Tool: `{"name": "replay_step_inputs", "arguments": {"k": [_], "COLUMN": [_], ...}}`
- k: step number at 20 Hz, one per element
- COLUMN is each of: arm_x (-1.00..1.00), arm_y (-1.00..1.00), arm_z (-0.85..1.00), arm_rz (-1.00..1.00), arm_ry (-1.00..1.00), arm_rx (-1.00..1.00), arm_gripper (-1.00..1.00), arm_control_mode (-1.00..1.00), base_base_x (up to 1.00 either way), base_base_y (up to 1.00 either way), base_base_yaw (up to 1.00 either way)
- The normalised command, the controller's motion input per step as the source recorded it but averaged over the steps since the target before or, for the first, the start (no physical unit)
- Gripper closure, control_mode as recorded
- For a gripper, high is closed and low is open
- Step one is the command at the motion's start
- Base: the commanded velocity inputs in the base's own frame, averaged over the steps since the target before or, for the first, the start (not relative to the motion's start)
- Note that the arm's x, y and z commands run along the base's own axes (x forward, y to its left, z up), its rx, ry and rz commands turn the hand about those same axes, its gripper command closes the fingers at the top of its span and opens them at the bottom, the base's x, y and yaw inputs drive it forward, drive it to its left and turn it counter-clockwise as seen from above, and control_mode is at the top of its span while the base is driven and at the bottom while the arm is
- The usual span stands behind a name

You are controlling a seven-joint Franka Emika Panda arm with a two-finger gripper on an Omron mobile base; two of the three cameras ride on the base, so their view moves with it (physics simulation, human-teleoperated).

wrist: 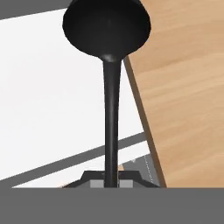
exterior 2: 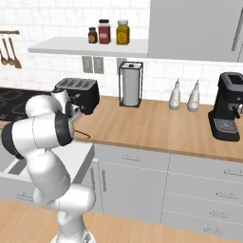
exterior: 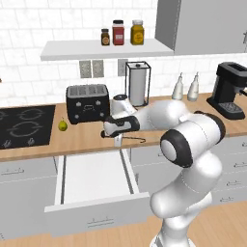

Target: Pick the ladle from the drawer and place it on the counter.

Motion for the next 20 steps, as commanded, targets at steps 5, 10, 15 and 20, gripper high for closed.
{"name": "replay_step_inputs", "arguments": {"k": [5, 10, 15, 20], "arm_x": [0.99, 0.90, 0.91, 0.92], "arm_y": [-0.28, -0.02, 0.00, 0.00], "arm_z": [-0.04, -0.52, -0.76, -0.53], "arm_rz": [0.00, 0.00, 0.00, 0.00], "arm_ry": [0.03, 0.00, 0.00, 0.00], "arm_rx": [-0.01, 0.00, -0.01, 0.00], "arm_gripper": [1.00, 1.00, 1.00, -1.00], "arm_control_mode": [-1.00, -1.00, -1.00, -1.00], "base_base_x": [0.00, 0.00, 0.00, 0.00], "base_base_y": [0.00, 0.00, 0.00, 0.00], "base_base_yaw": [0.00, 0.00, 0.00, 0.00]}}
